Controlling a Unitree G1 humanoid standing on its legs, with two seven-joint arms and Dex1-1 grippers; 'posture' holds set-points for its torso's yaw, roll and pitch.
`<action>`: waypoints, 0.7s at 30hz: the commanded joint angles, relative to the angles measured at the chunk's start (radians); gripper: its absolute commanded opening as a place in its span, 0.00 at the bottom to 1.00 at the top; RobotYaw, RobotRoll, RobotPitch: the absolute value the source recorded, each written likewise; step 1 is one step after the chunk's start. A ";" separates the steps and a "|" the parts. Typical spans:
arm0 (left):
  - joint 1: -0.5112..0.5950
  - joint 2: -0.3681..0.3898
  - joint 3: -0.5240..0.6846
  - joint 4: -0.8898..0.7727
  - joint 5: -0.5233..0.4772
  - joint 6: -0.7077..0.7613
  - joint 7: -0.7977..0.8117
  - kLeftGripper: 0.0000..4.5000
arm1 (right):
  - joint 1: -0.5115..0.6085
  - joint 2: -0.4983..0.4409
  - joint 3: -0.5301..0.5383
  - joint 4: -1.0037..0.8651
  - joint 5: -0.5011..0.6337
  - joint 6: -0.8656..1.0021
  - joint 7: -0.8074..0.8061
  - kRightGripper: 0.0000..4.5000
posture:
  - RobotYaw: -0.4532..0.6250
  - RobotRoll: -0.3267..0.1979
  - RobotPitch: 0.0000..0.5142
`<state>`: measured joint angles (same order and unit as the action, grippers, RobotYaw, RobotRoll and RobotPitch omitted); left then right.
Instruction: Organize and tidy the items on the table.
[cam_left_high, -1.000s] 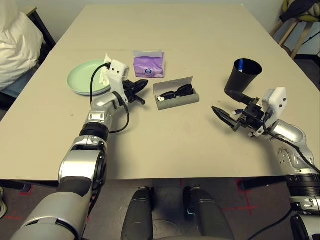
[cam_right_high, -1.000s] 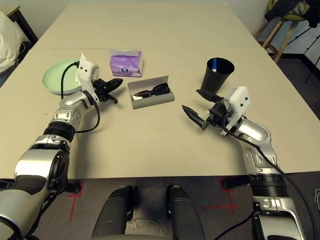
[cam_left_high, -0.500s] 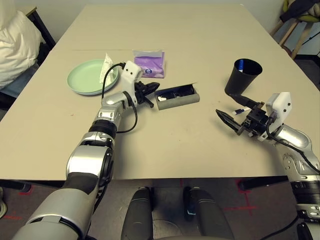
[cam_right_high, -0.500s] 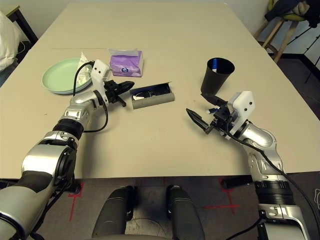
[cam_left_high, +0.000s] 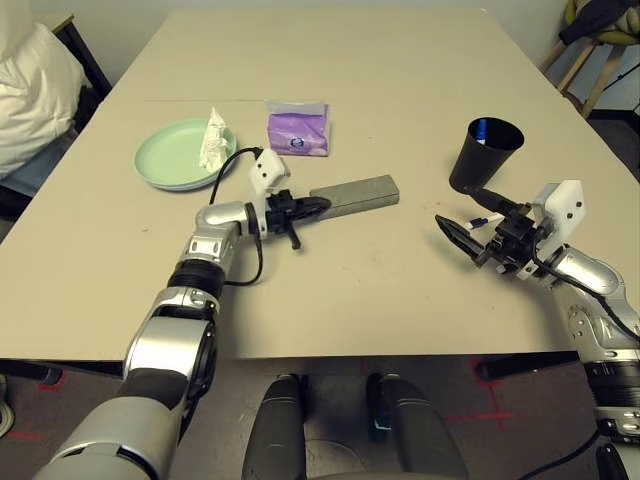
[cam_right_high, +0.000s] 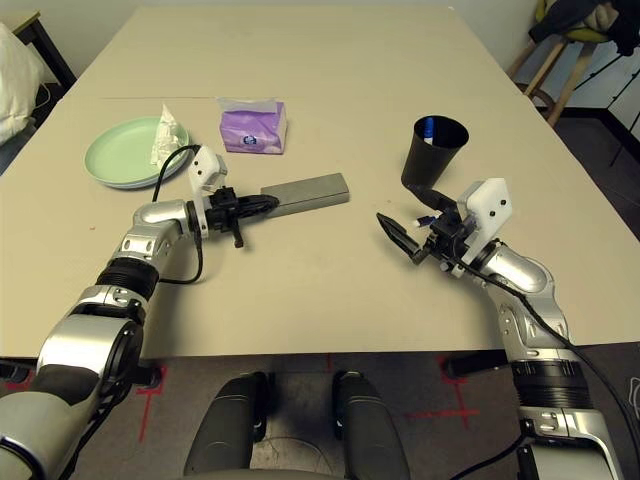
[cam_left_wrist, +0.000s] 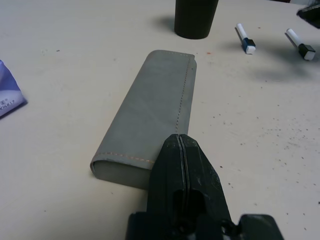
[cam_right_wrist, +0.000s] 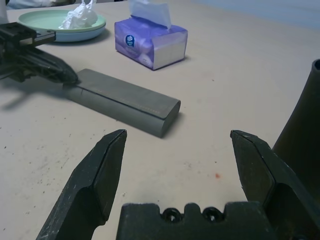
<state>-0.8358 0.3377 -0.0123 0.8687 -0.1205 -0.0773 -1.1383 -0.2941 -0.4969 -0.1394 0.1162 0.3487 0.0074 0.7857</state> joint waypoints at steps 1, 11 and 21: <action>0.028 0.005 -0.014 -0.015 0.002 0.025 -0.003 0.01 | 0.001 -0.011 -0.006 -0.008 -0.002 0.006 -0.001 1.00 | 0.47 0.62 0.29; 0.144 -0.003 0.017 -0.344 -0.170 0.040 -0.121 0.15 | -0.047 -0.015 0.002 0.034 -0.005 0.005 0.014 1.00 | 0.51 0.62 0.26; 0.250 0.056 -0.044 -0.642 -0.228 0.189 -0.162 0.99 | -0.097 -0.238 0.010 0.120 0.019 0.052 0.292 1.00 | 0.53 0.62 0.27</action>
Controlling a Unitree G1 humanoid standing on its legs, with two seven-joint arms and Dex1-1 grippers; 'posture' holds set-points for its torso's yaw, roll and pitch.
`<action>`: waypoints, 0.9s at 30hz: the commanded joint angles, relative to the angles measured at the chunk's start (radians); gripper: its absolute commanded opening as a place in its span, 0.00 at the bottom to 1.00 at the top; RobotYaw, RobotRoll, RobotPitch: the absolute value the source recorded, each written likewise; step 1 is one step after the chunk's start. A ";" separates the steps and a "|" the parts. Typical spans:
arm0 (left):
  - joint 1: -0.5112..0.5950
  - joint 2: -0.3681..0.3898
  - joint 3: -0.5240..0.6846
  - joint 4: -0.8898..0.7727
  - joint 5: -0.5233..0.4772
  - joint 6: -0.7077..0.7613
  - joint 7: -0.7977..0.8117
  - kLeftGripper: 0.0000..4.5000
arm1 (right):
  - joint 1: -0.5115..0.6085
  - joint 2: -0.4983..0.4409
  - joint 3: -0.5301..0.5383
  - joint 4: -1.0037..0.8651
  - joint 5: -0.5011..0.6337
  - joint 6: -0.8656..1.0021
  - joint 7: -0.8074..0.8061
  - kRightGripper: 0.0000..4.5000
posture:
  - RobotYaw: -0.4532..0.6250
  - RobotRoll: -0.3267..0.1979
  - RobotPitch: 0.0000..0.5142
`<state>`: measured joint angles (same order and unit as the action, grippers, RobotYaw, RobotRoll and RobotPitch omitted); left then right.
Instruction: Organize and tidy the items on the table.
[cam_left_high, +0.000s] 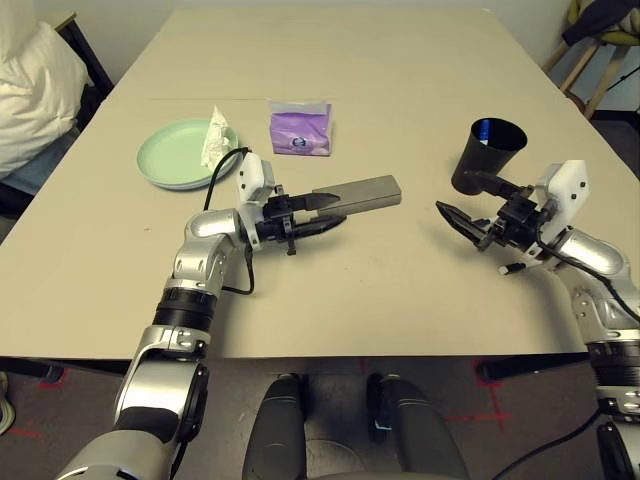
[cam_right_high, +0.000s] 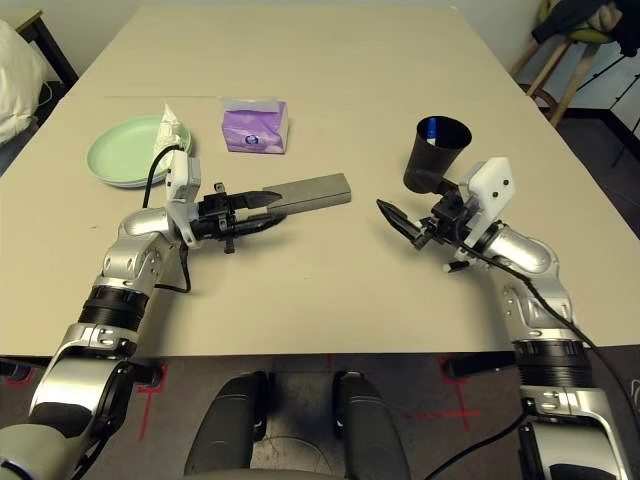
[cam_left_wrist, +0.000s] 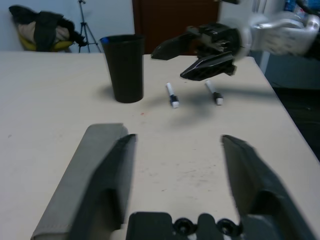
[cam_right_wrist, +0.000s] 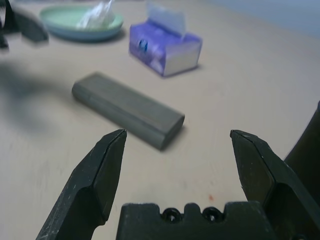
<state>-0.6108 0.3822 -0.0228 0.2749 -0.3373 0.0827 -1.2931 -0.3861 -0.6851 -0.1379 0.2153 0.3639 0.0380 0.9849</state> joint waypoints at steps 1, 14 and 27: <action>0.030 0.013 -0.041 -0.058 -0.012 0.036 -0.010 0.99 | -0.007 -0.077 0.026 0.021 -0.007 0.024 0.125 1.00 | 0.53 0.62 0.27; 0.029 0.012 -0.078 -0.040 0.021 0.035 0.063 0.99 | -0.162 -0.410 0.338 0.209 -0.395 -0.173 0.465 1.00 | 0.52 0.62 0.27; 0.027 0.001 -0.080 -0.029 0.016 0.001 0.097 0.99 | -0.469 -0.376 0.521 0.472 -0.661 -0.514 0.567 1.00 | 0.52 0.62 0.30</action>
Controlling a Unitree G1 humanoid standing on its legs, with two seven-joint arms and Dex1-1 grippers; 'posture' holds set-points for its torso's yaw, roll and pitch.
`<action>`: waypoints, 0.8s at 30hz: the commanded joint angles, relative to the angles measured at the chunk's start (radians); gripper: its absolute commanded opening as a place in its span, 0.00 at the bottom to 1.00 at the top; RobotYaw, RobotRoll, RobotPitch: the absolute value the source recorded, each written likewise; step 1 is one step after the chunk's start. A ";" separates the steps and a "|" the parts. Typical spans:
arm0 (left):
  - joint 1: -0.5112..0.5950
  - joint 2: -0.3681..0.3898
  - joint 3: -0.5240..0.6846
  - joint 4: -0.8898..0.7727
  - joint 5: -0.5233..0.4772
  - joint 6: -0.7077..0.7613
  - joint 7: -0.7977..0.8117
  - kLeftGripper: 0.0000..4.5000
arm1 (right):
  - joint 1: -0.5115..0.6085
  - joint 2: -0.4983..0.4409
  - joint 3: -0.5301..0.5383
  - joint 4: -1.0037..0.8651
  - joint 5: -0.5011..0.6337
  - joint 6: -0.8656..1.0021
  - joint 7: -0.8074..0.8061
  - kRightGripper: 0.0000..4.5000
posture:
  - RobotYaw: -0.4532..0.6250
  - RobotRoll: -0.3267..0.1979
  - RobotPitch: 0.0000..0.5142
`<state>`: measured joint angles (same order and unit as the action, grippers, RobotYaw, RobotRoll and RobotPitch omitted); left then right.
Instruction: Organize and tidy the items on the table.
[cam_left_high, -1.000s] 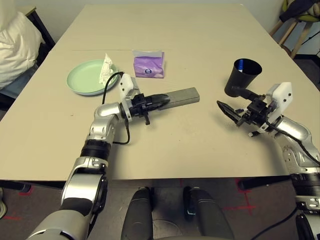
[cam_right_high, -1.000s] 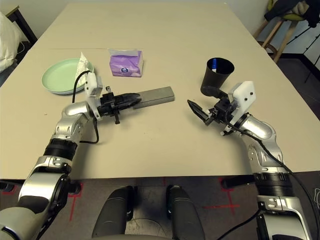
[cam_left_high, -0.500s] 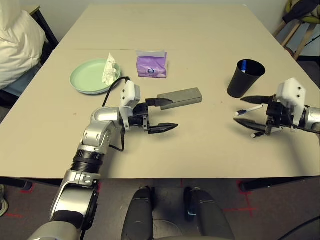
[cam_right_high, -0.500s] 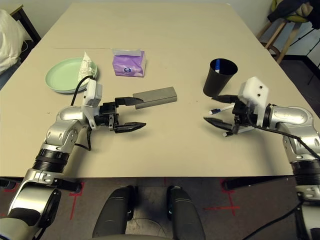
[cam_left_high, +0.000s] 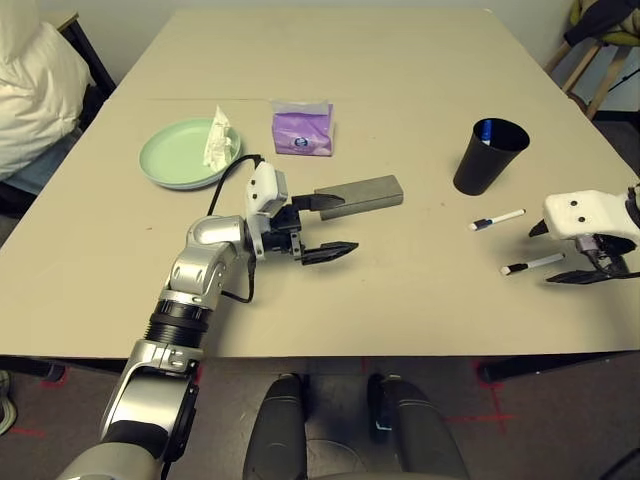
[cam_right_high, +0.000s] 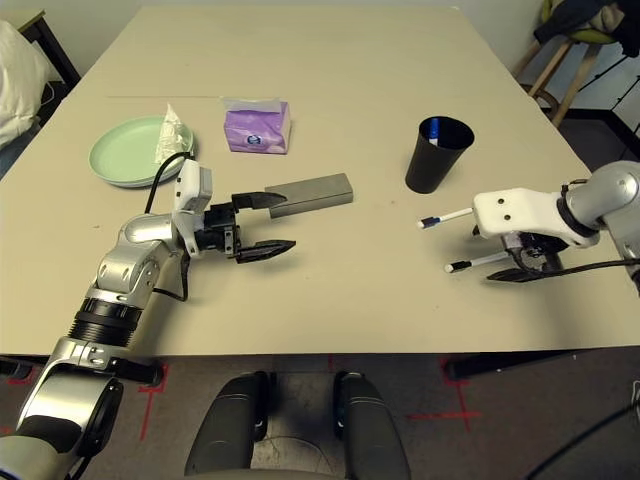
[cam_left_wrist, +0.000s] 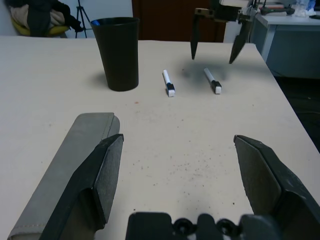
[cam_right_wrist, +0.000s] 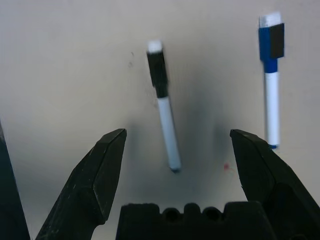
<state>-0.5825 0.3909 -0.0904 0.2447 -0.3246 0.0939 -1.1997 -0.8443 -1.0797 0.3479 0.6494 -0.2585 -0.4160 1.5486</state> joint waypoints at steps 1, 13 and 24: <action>-0.002 -0.008 -0.013 0.002 0.004 -0.011 0.004 0.99 | -0.017 0.026 0.038 0.044 -0.039 -0.071 0.010 1.00 | 0.52 0.62 0.30; 0.001 -0.006 -0.010 -0.006 0.006 -0.016 0.017 0.99 | -0.011 0.072 0.045 0.065 -0.045 -0.138 0.014 1.00 | 0.53 0.62 0.30; 0.012 0.004 -0.009 -0.021 0.008 -0.015 0.029 0.99 | -0.032 0.119 0.070 0.138 -0.096 -0.220 -0.011 1.00 | 0.55 0.62 0.31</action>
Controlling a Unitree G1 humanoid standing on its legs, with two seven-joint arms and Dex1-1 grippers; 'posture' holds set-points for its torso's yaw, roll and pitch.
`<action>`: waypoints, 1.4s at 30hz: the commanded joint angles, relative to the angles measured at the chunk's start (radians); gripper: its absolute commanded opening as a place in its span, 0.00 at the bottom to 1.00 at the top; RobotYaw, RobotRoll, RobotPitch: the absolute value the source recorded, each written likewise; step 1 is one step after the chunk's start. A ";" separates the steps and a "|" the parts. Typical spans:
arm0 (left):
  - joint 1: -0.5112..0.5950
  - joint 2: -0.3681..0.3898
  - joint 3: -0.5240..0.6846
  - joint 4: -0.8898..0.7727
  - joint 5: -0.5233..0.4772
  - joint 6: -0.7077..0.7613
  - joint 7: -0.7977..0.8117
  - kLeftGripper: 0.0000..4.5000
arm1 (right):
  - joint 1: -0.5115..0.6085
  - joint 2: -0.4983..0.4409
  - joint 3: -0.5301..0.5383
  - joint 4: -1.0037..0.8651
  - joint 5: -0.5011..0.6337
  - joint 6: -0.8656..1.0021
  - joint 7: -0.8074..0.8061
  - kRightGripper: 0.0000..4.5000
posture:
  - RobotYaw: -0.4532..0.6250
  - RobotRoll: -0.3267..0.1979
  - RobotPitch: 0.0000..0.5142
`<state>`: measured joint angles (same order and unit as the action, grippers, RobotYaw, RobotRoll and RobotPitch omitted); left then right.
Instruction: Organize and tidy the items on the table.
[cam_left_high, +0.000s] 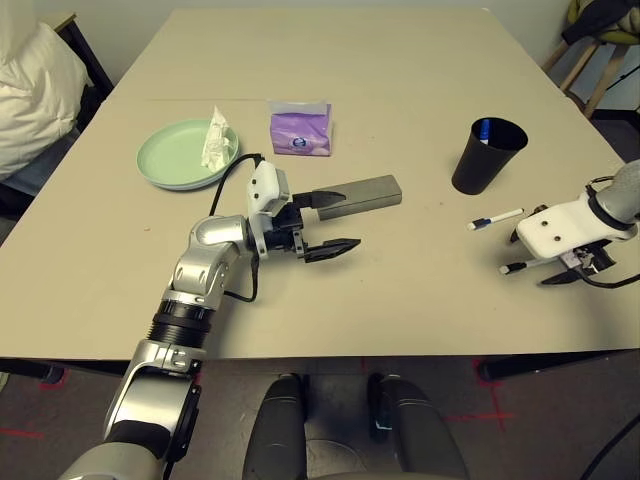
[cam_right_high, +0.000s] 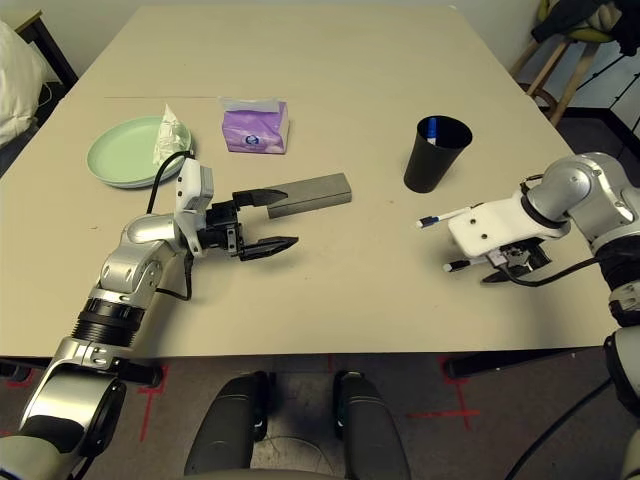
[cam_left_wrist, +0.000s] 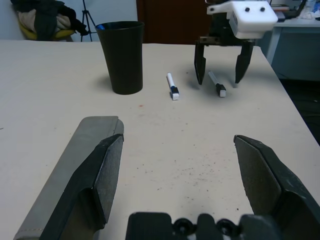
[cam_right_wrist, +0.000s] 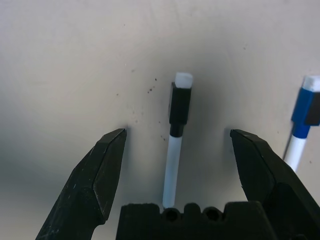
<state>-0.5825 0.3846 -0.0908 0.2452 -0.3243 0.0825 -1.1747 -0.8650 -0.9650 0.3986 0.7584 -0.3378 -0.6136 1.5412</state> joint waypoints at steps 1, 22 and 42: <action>0.014 0.012 -0.008 -0.023 0.007 -0.004 0.004 0.99 | -0.014 0.008 0.027 0.040 -0.026 -0.031 -0.006 1.00 | 0.55 0.62 0.31; -0.001 0.024 -0.013 -0.025 0.007 0.000 0.007 1.00 | -0.019 0.043 0.025 0.070 -0.011 -0.012 0.033 0.02 | 0.56 0.62 0.27; -0.009 0.032 0.007 -0.008 -0.001 0.017 0.027 1.00 | 0.175 0.315 -0.542 -0.516 0.770 0.961 -0.381 0.02 | 0.52 0.62 0.21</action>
<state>-0.5832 0.4130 -0.0847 0.2417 -0.3240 0.0910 -1.1523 -0.7122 -0.6746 -0.0766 0.3000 0.3786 0.3084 1.2515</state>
